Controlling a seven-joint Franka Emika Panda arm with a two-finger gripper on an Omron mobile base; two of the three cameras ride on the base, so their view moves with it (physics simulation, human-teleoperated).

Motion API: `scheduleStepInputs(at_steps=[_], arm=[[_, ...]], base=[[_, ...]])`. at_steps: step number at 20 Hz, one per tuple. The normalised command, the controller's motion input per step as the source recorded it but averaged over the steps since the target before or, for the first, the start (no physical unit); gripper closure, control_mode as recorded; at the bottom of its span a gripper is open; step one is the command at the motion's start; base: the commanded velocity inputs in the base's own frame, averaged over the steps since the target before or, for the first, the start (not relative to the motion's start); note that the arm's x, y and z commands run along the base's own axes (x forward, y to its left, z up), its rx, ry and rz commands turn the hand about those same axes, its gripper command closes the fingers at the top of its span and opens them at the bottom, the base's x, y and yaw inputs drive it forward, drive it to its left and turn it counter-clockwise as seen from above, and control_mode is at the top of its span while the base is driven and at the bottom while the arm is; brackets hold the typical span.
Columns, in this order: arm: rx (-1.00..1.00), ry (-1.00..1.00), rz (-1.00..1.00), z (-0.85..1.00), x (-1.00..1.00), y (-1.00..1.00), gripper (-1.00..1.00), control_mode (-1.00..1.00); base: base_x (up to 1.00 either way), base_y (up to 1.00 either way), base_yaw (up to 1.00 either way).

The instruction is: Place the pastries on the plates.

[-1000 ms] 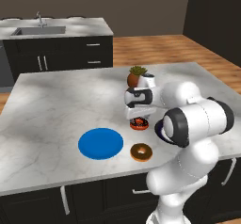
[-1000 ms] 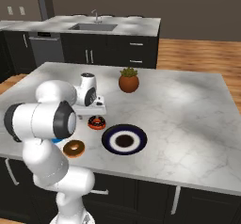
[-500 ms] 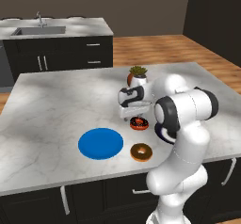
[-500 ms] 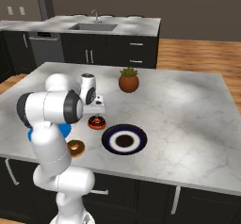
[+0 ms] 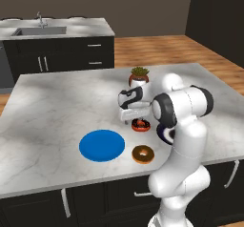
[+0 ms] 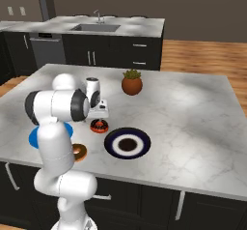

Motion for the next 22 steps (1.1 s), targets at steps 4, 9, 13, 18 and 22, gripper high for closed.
scheduleStepInputs(at_steps=[4,9,13,18,22], arm=[[0.00,0.05,0.00,-0.48,0.07,0.00,-1.00,-1.00],[0.00,0.20,-0.04,-0.57,-0.77,0.00,-1.00,-1.00],[0.00,0.34,-0.07,-0.83,-0.98,0.31,-1.00,-1.00],[0.00,0.40,-0.03,-0.95,-0.28,0.11,-1.00,-1.00],[0.00,0.24,0.08,-1.00,0.39,0.06,1.00,-1.00]], base=[[0.00,0.00,0.00],[0.00,0.00,0.00],[0.00,0.00,0.00],[0.00,0.00,0.00],[0.00,0.00,0.00]])
